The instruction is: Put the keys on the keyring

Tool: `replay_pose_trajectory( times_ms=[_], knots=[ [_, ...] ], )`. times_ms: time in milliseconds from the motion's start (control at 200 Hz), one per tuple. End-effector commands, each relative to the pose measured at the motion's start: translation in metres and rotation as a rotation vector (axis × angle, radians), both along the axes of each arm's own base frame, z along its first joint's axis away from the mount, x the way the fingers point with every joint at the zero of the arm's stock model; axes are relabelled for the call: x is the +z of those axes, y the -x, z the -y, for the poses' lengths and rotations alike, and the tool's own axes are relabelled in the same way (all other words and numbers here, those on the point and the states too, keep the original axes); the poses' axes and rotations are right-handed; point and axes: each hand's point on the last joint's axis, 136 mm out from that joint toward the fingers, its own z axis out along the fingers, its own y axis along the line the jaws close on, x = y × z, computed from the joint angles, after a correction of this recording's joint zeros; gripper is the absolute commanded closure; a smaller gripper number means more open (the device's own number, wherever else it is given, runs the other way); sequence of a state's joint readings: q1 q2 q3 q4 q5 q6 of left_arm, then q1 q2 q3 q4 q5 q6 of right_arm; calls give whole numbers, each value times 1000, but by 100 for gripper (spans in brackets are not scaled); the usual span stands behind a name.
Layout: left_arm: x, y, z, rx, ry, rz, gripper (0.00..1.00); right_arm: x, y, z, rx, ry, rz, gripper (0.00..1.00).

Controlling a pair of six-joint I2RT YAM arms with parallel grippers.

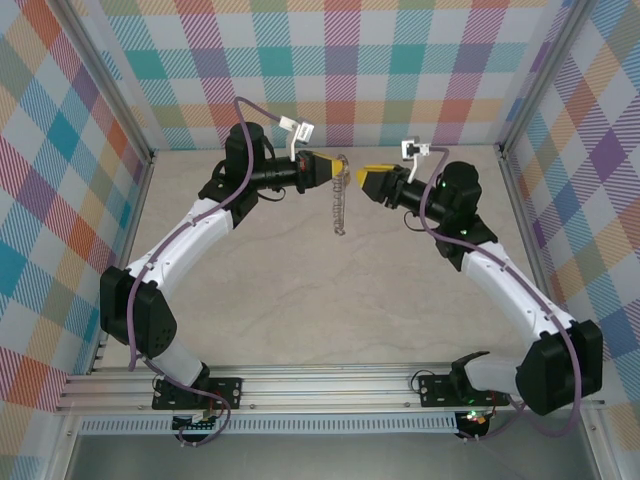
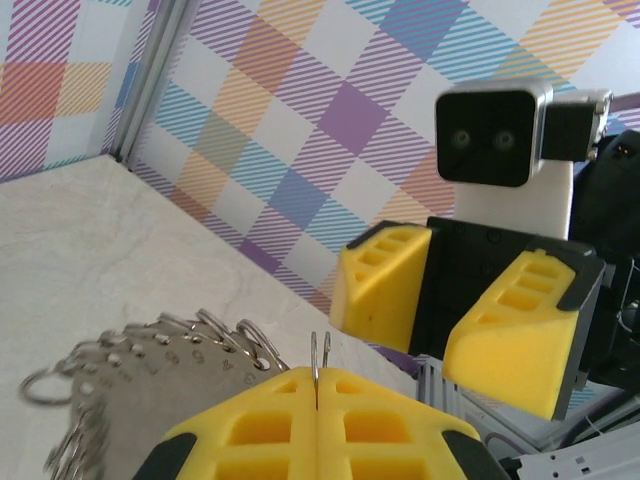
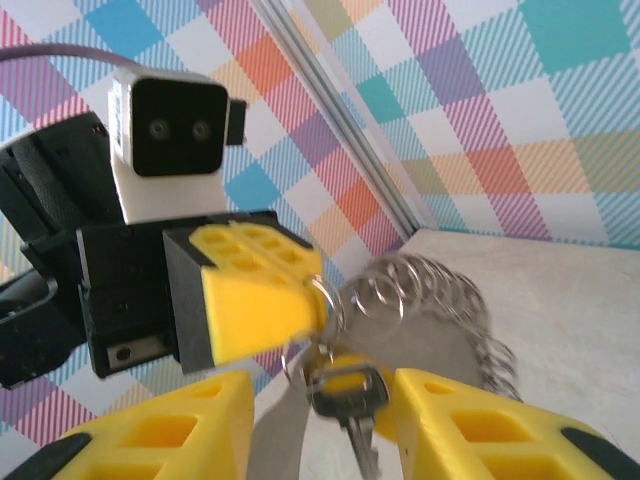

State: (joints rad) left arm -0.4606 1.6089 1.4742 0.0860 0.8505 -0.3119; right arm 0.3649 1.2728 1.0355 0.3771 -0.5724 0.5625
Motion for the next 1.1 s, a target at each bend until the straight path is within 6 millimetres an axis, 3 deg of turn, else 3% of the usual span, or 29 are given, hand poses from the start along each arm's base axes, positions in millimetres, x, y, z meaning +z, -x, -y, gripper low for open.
replay_pose_trajectory(
  times_ms=[0, 245, 445, 905, 1095],
  knots=[
    [31, 13, 2, -41, 57, 63, 100, 28, -1, -7, 69, -67, 60, 60],
    [33, 16, 3, -53, 67, 53, 100, 36, -11, -17, 151, -145, 59, 69],
    [34, 17, 3, -55, 67, 54, 100, 29, -19, -19, 161, -155, 35, 77],
    [35, 16, 4, -52, 69, 58, 100, 15, -23, -23, 181, -169, -4, 83],
    [35, 17, 4, -52, 69, 59, 100, 11, -24, -22, 180, -172, -12, 100]
  ],
)
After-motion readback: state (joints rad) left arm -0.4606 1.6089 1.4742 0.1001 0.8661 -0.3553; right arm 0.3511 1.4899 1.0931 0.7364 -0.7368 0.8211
